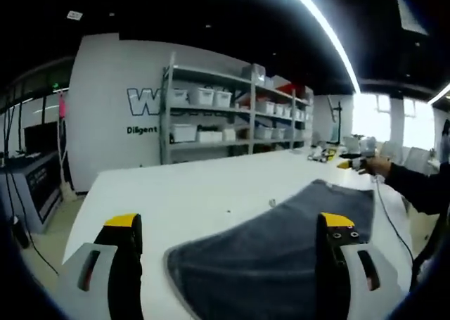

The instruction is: Open the folded towel by lifting each exposed corner and separating the folded layers until the towel lies flat within the target outline without major curled edges

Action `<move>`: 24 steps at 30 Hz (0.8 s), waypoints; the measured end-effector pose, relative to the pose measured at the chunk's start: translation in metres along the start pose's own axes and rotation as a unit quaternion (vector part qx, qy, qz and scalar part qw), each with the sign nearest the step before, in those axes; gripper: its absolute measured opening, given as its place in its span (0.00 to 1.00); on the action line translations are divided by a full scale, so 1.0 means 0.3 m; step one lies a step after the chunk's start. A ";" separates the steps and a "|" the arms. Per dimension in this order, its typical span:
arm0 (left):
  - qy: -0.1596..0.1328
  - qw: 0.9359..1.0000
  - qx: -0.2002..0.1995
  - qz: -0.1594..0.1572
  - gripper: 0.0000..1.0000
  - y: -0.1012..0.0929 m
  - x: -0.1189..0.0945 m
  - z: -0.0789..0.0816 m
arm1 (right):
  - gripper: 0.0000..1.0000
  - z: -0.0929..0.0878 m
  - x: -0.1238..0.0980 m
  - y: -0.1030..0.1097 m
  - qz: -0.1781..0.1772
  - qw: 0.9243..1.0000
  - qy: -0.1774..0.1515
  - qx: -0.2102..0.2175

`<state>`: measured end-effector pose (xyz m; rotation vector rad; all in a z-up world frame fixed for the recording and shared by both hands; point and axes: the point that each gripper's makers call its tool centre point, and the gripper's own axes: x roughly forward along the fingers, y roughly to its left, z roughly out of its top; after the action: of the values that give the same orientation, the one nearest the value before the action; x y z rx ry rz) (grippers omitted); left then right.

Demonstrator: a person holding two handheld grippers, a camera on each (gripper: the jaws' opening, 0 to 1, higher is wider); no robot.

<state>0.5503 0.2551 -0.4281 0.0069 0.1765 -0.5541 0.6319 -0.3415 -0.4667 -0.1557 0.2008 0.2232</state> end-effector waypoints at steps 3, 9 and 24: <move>0.002 1.000 0.006 -0.008 1.00 -0.051 -0.021 0.003 | 1.00 -0.001 -0.037 0.018 -0.003 1.000 -0.006 -0.002; -0.009 1.000 0.014 -0.021 1.00 -0.128 -0.077 0.024 | 1.00 -0.007 -0.132 0.051 0.002 1.000 -0.018 0.009; -0.015 0.999 0.031 -0.026 1.00 -0.244 -0.203 0.021 | 1.00 0.056 -0.350 0.153 0.029 0.996 -0.073 0.050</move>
<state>0.4621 0.2242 -0.4087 0.0547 0.1299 -0.6103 0.5238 -0.3157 -0.4340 -0.0334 0.0703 0.2805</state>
